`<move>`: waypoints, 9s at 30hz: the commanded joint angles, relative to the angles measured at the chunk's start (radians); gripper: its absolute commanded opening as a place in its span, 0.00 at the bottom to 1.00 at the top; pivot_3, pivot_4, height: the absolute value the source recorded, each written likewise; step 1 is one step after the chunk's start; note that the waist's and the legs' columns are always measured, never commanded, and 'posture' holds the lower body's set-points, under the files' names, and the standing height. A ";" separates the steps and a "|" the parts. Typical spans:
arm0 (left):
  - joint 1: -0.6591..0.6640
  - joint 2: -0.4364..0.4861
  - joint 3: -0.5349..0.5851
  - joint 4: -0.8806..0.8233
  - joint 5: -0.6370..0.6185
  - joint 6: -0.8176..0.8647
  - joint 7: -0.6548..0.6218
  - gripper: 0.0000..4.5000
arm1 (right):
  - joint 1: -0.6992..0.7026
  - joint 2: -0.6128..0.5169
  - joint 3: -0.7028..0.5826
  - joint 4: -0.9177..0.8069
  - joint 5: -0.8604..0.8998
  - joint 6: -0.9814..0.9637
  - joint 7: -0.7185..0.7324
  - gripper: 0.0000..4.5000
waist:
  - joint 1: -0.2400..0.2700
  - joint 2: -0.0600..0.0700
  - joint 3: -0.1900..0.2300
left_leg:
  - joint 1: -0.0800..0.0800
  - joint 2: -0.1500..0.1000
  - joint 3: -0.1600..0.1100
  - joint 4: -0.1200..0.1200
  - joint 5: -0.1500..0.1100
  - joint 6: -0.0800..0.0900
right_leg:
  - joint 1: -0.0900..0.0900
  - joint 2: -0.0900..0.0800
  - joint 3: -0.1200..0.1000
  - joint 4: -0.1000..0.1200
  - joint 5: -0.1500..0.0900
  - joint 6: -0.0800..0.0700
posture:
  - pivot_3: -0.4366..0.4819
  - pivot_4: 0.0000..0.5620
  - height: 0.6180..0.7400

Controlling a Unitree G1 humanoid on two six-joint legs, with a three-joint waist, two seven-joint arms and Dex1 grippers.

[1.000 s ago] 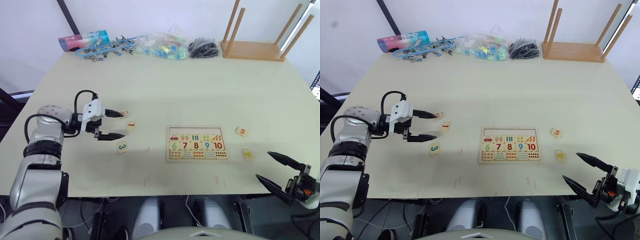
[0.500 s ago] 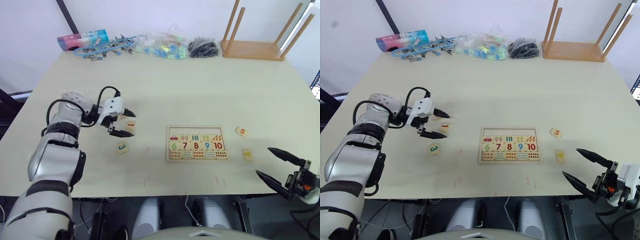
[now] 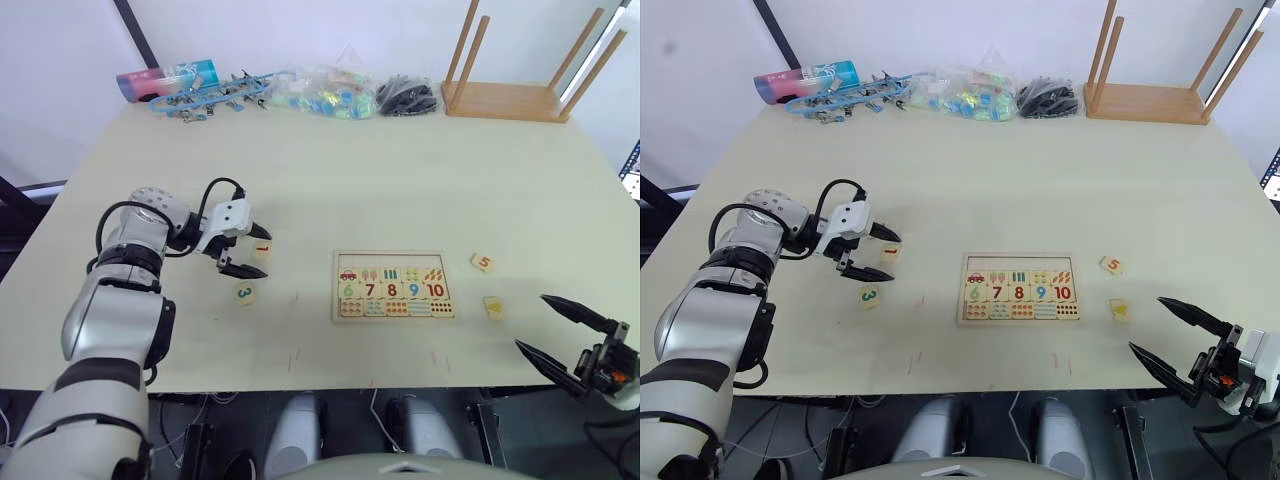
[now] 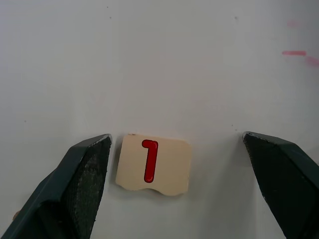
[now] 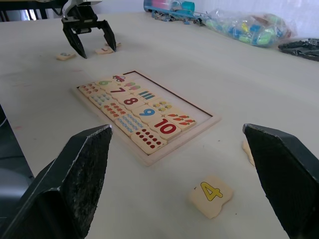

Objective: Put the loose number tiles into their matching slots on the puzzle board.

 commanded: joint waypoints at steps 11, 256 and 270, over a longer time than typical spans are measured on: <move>0.007 0.022 0.042 0.010 0.035 0.003 -0.008 0.34 | -0.022 0.001 -0.012 0.015 -0.005 -0.023 0.005 1.00 | 0.000 0.000 0.000 | 0.000 0.000 0.000 0.002 0.000 0.000 | 0.000 0.000 0.000 0.002 0.000 0.000 | 0.48 0.27 0.98; 0.110 -0.190 -0.323 -1.067 0.103 0.952 0.281 0.21 | -0.039 0.061 0.049 -0.024 -0.004 -0.094 0.020 1.00 | 0.002 0.003 0.001 | -0.001 -0.002 -0.011 0.010 0.000 0.000 | 0.001 0.022 0.034 0.007 -0.001 -0.001 | 0.48 0.27 0.98; 0.113 -0.186 -0.320 -1.074 0.103 0.933 0.277 0.21 | -0.034 0.063 0.049 -0.005 -0.003 -0.108 0.032 1.00 | 0.002 0.003 0.001 | -0.001 -0.002 -0.011 0.010 0.000 0.000 | 0.001 0.022 0.034 0.007 -0.001 -0.001 | 0.48 0.27 0.98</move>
